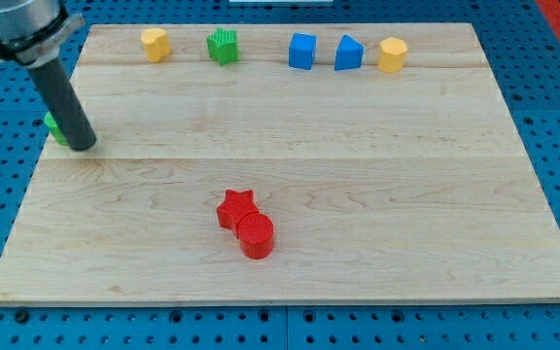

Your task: Keep the green circle left to the yellow heart

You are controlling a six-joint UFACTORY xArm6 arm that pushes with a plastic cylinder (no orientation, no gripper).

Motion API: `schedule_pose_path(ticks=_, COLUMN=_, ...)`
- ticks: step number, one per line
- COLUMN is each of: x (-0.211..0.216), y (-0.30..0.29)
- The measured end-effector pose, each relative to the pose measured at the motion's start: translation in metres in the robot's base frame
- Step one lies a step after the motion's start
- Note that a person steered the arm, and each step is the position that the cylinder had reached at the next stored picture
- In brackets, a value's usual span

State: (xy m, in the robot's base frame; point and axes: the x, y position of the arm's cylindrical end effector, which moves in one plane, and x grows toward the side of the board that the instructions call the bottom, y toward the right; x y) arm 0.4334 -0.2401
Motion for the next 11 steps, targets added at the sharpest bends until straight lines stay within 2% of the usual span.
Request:
schedule_pose_path(ticks=1, x=0.011, y=-0.031)
schedule_pose_path(ticks=2, x=-0.009, y=-0.039)
schedule_pose_path(ticks=4, x=-0.074, y=-0.024)
schedule_pose_path(ticks=5, x=-0.093, y=-0.017)
schedule_pose_path(ticks=7, x=-0.088, y=0.003)
schedule_pose_path(ticks=10, x=-0.157, y=-0.006)
schedule_pose_path(ticks=11, x=-0.167, y=-0.006)
